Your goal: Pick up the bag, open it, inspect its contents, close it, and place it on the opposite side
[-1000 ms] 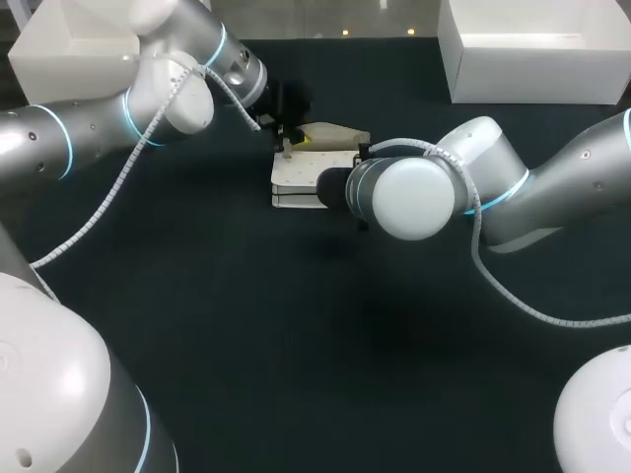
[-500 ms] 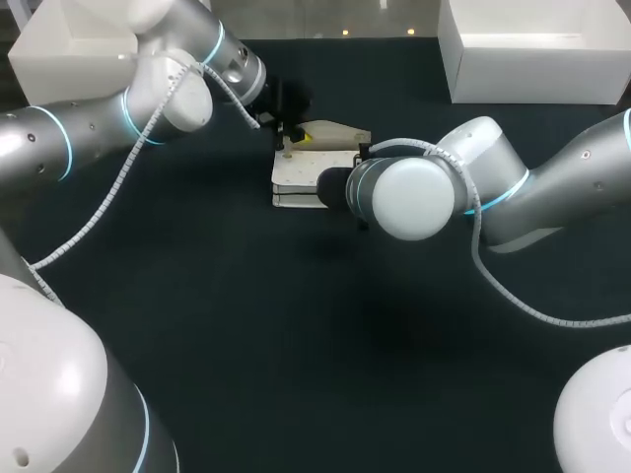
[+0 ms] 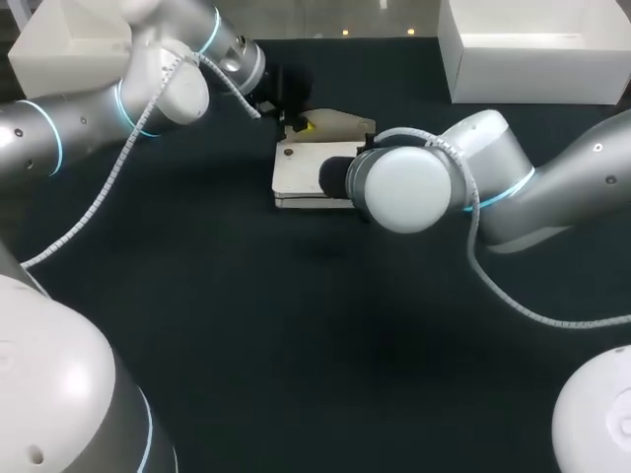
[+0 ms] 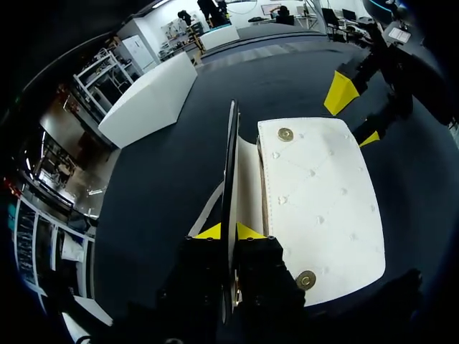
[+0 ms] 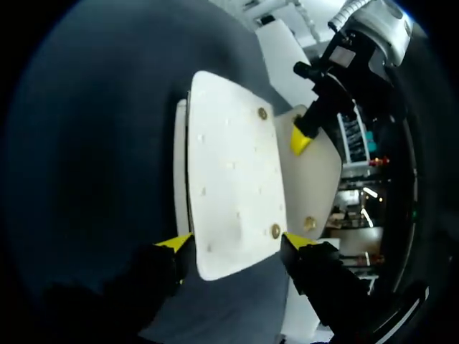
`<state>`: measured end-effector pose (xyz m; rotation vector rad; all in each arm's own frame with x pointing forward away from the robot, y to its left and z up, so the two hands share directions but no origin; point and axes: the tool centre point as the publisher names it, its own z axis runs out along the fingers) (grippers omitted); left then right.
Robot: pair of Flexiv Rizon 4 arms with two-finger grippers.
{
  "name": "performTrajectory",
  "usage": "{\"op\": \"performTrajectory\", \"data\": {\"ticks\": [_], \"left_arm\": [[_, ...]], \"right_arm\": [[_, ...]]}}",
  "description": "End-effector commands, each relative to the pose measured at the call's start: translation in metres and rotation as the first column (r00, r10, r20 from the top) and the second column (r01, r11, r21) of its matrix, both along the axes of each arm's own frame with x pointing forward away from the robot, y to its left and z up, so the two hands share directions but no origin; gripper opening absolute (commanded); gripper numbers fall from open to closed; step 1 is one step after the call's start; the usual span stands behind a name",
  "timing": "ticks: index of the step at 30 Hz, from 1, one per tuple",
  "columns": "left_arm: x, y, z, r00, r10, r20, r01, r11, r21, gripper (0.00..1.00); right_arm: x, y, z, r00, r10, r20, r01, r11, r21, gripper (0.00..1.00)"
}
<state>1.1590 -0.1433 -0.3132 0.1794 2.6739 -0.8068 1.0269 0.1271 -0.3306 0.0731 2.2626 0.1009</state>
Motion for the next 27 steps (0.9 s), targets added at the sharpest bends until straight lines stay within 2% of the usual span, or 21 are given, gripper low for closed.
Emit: {"op": "performTrajectory", "data": {"ticks": [1,3,4,5,10,12,13,20,27], "left_arm": [[-0.014,0.001,0.024,1.0,-0.001,0.007,0.001,1.0,-0.005,0.0],[-0.018,0.0,0.033,1.0,-0.006,0.019,0.006,1.0,-0.008,0.0],[-0.019,0.0,0.037,1.0,-0.007,0.019,0.007,1.0,-0.011,0.0],[-0.021,0.0,0.04,1.0,-0.007,0.021,0.007,1.0,-0.011,0.0],[-0.031,-0.001,0.056,1.0,-0.012,0.027,0.013,1.0,-0.013,0.0],[-0.034,-0.001,0.06,1.0,-0.013,0.025,0.013,1.0,-0.013,0.0],[-0.036,-0.001,0.062,1.0,-0.013,0.024,0.014,1.0,-0.012,0.0],[-0.048,-0.001,0.076,1.0,-0.022,-0.003,0.022,1.0,-0.02,0.0],[-0.061,-0.003,0.086,0.999,-0.034,-0.008,0.033,0.999,-0.024,0.0]], "right_arm": [[-0.016,-0.009,0.031,1.0,0.006,-0.012,-0.006,1.0,0.02,1.0],[-0.018,-0.009,0.041,1.0,0.007,-0.005,-0.007,1.0,0.026,0.85],[-0.018,-0.008,0.045,1.0,0.005,0.002,-0.005,1.0,0.024,0.73],[-0.019,-0.008,0.049,1.0,0.012,0.009,-0.012,0.999,0.03,0.54],[-0.018,-0.005,0.059,1.0,0.026,0.012,-0.027,1.0,0.013,0.36],[-0.016,-0.005,0.061,1.0,0.023,0.001,-0.023,1.0,0.004,0.16],[-0.015,-0.004,0.062,1.0,0.022,-0.001,-0.022,1.0,0.001,0.0],[-0.007,-0.001,0.071,0.999,0.033,-0.002,-0.033,0.999,-0.032,0.0],[-0.001,0.0,0.084,0.999,0.038,0.037,-0.037,0.999,-0.035,0.0]]}}
